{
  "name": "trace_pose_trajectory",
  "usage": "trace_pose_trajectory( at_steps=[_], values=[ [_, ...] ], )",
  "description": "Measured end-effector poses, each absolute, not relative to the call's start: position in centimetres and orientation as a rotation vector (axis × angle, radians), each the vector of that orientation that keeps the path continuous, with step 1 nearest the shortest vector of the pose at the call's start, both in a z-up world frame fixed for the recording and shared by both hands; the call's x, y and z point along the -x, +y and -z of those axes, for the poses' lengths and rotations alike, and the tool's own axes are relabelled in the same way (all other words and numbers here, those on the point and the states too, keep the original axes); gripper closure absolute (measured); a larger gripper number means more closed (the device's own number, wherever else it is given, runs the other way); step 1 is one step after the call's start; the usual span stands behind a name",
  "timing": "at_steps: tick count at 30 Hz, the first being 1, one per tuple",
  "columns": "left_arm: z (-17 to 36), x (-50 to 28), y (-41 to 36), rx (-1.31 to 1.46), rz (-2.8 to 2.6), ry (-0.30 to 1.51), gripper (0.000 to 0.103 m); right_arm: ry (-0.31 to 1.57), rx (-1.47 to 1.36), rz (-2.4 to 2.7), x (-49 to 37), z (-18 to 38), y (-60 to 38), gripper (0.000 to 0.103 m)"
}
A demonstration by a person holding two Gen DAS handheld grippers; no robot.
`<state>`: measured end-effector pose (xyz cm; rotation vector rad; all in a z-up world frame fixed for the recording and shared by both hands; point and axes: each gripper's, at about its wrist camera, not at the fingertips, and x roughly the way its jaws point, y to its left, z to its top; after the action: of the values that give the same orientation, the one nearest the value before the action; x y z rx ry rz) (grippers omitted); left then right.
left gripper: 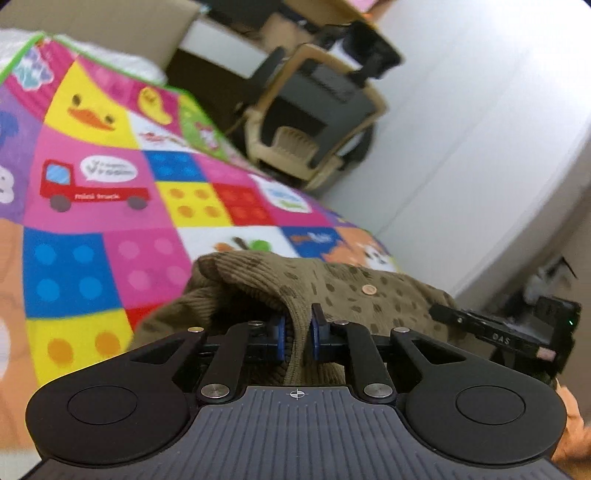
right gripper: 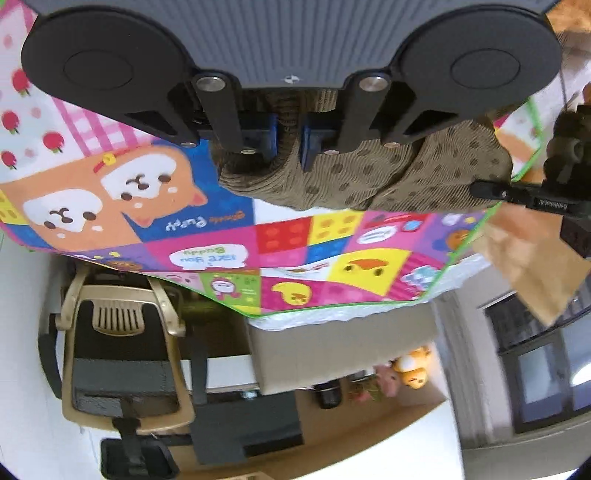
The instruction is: Fold clothes
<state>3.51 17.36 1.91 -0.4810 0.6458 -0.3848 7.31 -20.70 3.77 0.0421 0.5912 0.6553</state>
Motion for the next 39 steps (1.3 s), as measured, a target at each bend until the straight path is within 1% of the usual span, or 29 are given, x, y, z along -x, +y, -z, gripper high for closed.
trace_pose_trajectory(
  at_steps=[3, 6, 7, 8, 9, 10, 11, 12, 13, 14, 15, 16, 17, 21, 24, 26, 28, 30, 32, 33, 37, 39],
  values=[
    [-0.3, -0.8, 16.6, 0.474, 0.401, 0.705, 0.088, 0.682, -0.054, -0.654, -5.7, -1.4, -21.7, 0.091],
    [2.6, 0.5, 16.1, 0.475, 0.41, 0.809, 0.083, 0.783, -0.053, -0.625, -4.8, 1.9, -22.4, 0.09],
    [3.6, 0.6, 16.0, 0.462, 0.395, 0.845, 0.078, 0.796, -0.044, -0.609, -4.6, 2.6, -22.5, 0.085],
    [4.1, 0.6, 16.1, 0.462, 0.389, 0.867, 0.075, 0.807, -0.051, -0.607, -4.5, 3.1, -22.8, 0.078],
    [4.6, 0.6, 16.3, 0.464, 0.384, 0.886, 0.068, 0.807, -0.066, -0.614, -4.6, 3.0, -23.2, 0.076],
    [4.5, 0.5, 16.6, 0.474, 0.386, 0.884, 0.061, 0.79, -0.081, -0.617, -4.8, 2.4, -23.6, 0.067],
    [4.1, 0.2, 17.0, 0.487, 0.39, 0.865, 0.056, 0.773, -0.096, -0.62, -5.0, 1.7, -24.0, 0.05],
    [3.7, 0.0, 17.4, 0.5, 0.394, 0.844, 0.042, 0.757, -0.113, -0.623, -5.2, 1.1, -24.4, 0.041],
    [3.2, -0.6, 17.9, 0.524, 0.398, 0.818, 0.025, 0.749, -0.163, -0.635, -6.0, 0.6, -24.9, 0.031],
    [2.7, -1.2, 18.4, 0.549, 0.402, 0.791, 0.019, 0.741, -0.212, -0.647, -6.8, 0.1, -25.3, 0.03],
    [2.7, -2.1, 18.9, 0.58, 0.402, 0.785, 0.016, 0.733, -0.261, -0.658, -7.6, -0.4, -25.7, 0.029],
    [2.7, -3.1, 19.3, 0.612, 0.401, 0.78, 0.016, 0.729, -0.311, -0.669, -8.5, -0.8, -26.1, 0.026],
    [3.2, -4.4, 19.5, 0.659, 0.402, 0.795, 0.016, 0.775, -0.375, -0.676, -9.8, -0.2, -25.9, 0.022],
    [5.7, -9.2, 19.9, 0.822, 0.418, 0.877, 0.015, 0.992, -0.605, -0.726, -14.6, 3.4, -24.5, 0.022],
    [6.9, -12.4, 19.5, 0.805, 0.421, 0.929, 0.015, 1.083, -0.652, -0.779, -17.4, 5.9, -22.4, 0.022],
    [6.5, -14.5, 19.2, 0.776, 0.421, 0.924, 0.015, 1.075, -0.658, -0.791, -19.5, 6.2, -21.3, 0.022],
    [5.6, -16.9, 18.9, 0.735, 0.407, 0.893, 0.015, 1.023, -0.679, -0.783, -21.9, 5.5, -20.4, 0.022],
    [3.9, -18.7, 18.6, 0.656, 0.39, 0.809, 0.015, 0.934, -0.674, -0.78, -23.7, 4.3, -20.0, 0.022],
    [2.5, -20.3, 18.5, 0.559, 0.372, 0.714, 0.015, 0.826, -0.6, -0.743, -25.1, 2.9, -19.5, 0.022],
    [2.0, -21.0, 18.3, 0.505, 0.348, 0.687, 0.015, 0.818, -0.55, -0.705, -25.7, 2.6, -19.3, 0.022],
    [2.4, -22.1, 18.4, 0.362, 0.214, 0.712, 0.015, 0.821, -0.4, -0.583, -27.2, 1.7, -18.7, 0.022],
    [2.5, -21.7, 18.5, 0.311, 0.164, 0.714, 0.014, 0.801, -0.333, -0.552, -26.3, 1.3, -19.4, 0.02]
  ],
)
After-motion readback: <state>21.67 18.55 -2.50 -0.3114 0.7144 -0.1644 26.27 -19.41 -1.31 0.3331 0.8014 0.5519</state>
